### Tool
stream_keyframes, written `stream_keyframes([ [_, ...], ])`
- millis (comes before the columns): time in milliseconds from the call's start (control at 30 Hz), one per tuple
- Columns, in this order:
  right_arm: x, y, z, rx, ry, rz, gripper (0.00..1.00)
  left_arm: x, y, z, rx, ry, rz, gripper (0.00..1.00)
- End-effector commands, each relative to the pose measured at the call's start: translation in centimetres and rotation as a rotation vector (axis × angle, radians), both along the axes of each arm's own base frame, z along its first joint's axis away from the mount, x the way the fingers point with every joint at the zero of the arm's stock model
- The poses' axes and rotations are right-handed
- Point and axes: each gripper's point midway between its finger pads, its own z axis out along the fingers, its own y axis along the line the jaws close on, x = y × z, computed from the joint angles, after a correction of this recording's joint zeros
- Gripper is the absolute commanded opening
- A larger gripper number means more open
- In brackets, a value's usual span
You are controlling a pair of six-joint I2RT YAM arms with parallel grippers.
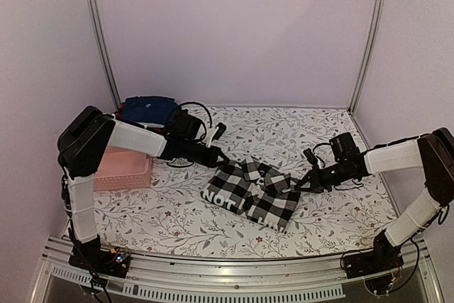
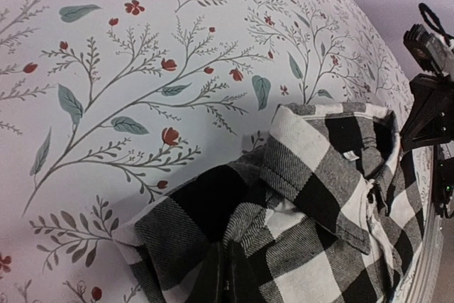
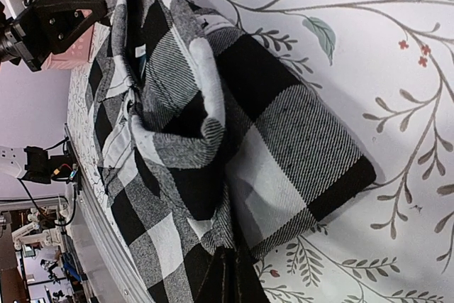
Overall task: Fold and stack the mixed laundry pile
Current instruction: Move the square-folded shirt to the center of the board.
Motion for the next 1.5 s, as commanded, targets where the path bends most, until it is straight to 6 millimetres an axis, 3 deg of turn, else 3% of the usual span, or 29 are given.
stream_keyframes([
  [0,1.7,0.2,2.8,-0.010,-0.095,0.002,0.00,0.7,0.7,3.6,-0.038,-0.081,0.020,0.00],
  [200,3.5,-0.1,4.2,-0.071,-0.168,-0.005,0.00,1.7,1.9,4.7,-0.040,-0.110,0.062,0.00],
  [300,5.1,-0.3,4.3,-0.109,-0.208,-0.013,0.00,2.7,3.0,3.8,-0.018,-0.103,0.106,0.00],
  [433,7.4,-0.7,2.6,-0.194,-0.223,-0.031,0.00,3.7,4.2,1.2,0.000,-0.053,0.144,0.00],
  [567,9.3,-1.4,-1.0,-0.283,-0.205,-0.055,0.00,4.0,4.1,-1.2,0.009,-0.029,0.139,0.00],
  [667,9.6,-2.1,-4.2,-0.347,-0.156,-0.061,0.00,4.0,3.6,-2.0,-0.006,-0.021,0.123,0.00],
  [800,10.9,-2.2,-5.9,-0.382,-0.158,-0.075,0.00,4.2,3.6,-3.0,0.011,-0.011,0.137,0.00],
  [967,13.9,-2.1,-6.2,-0.433,-0.199,-0.080,0.00,4.8,4.6,-3.8,0.041,0.006,0.191,0.00],
  [1033,14.7,-1.8,-5.7,-0.435,-0.212,-0.073,0.00,5.0,4.9,-3.4,0.047,-0.005,0.203,0.00],
  [1100,15.1,-1.3,-4.7,-0.413,-0.227,-0.056,0.03,5.1,5.3,-2.5,0.055,-0.033,0.214,0.17],
  [1233,15.9,-0.8,-0.2,-0.370,-0.311,-0.067,0.38,5.9,6.5,1.7,0.062,-0.133,0.257,0.66],
  [1267,16.3,-0.8,1.7,-0.359,-0.350,-0.077,0.46,6.1,6.8,2.8,0.068,-0.157,0.271,0.76],
  [1367,16.9,-0.8,5.9,-0.336,-0.431,-0.093,0.64,6.5,7.3,6.4,0.075,-0.225,0.281,0.96],
  [1467,17.4,-1.2,10.6,-0.291,-0.517,-0.115,0.78,6.7,7.7,10.1,0.082,-0.274,0.286,1.00],
])
